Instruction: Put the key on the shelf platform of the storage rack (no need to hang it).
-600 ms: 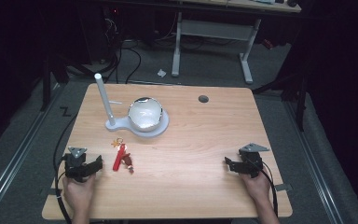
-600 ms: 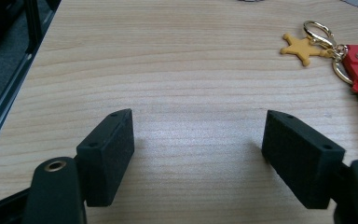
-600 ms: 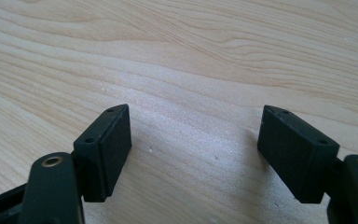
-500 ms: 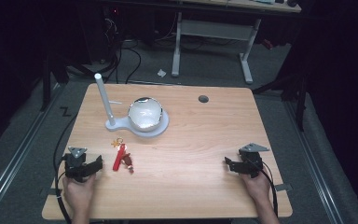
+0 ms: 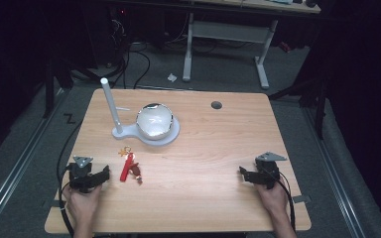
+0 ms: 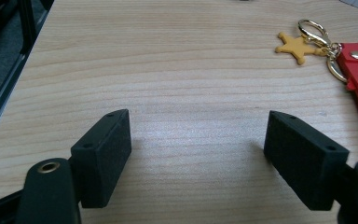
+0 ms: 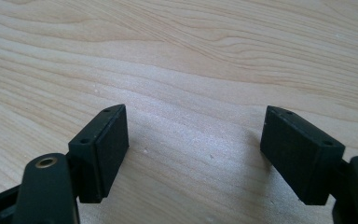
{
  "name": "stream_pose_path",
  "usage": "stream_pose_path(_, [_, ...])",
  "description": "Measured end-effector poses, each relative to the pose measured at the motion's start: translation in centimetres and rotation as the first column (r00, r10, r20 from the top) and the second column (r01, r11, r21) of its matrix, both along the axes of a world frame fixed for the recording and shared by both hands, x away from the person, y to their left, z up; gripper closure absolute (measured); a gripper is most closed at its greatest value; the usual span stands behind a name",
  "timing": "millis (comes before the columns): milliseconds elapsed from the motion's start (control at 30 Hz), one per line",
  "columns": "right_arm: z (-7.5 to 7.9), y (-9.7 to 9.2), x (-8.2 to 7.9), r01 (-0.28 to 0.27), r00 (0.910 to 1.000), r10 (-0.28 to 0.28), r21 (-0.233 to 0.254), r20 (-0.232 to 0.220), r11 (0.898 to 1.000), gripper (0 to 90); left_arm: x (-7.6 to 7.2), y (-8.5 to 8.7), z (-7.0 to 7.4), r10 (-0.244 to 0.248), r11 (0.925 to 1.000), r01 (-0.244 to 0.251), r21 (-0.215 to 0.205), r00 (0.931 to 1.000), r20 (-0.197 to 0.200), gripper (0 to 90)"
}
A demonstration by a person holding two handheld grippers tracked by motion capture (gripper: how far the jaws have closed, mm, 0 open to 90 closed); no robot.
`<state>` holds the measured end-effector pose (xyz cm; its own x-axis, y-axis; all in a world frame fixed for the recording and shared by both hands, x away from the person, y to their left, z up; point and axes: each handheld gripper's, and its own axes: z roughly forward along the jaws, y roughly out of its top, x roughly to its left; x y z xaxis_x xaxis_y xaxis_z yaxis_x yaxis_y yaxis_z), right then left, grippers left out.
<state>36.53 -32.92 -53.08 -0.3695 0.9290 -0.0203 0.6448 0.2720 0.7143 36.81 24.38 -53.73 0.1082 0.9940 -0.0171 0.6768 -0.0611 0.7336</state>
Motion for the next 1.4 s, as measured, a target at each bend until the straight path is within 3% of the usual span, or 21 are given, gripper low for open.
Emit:
stream_pose_path(533, [0.0, 0.0, 0.0, -0.003, 1.0, 0.003, 0.001, 0.001, 1.0, 23.7, -0.4, 0.2, 0.2, -0.019, 0.9997, 0.018, -0.015, 0.9997, -0.018, 20.2])
stream_pose_path(700, [0.0, 0.0, 0.0, -0.01, 0.9999, 0.01, 0.003, -0.002, 1.0, 23.8, -0.7, 0.5, 0.5, -0.011, 0.999, 0.011, -0.043, 0.9999, 0.005, 19.7])
stream_pose_path(833, [0.0, 0.0, 0.0, -0.011, 0.9999, 0.011, 0.003, -0.002, 1.0, 23.8, -0.8, 0.5, 1.0, -0.026, 0.9988, 0.026, -0.042, 0.9997, 0.004, 21.4])
stream_pose_path(1100, [0.0, 0.0, 0.0, -0.013, 0.9999, 0.013, 0.003, -0.001, 1.0, 23.9, -1.3, 0.3, 2.5, -0.045, 0.9957, 0.049, -0.079, 0.9974, 0.056, 24.8])
stream_pose_path(1233, [0.0, 0.0, 0.0, -0.014, 0.9999, 0.014, 0.003, -0.001, 1.0, 24.0, -1.5, -0.2, 3.2, -0.071, 0.9931, 0.078, -0.087, 0.9941, 0.082, 25.5])
stream_pose_path(1400, [0.0, 0.0, 0.0, -0.015, 0.9999, 0.015, 0.003, -0.002, 1.0, 24.0, -1.6, -1.1, 3.8, -0.107, 0.9887, 0.114, -0.097, 0.9912, 0.078, 25.4])
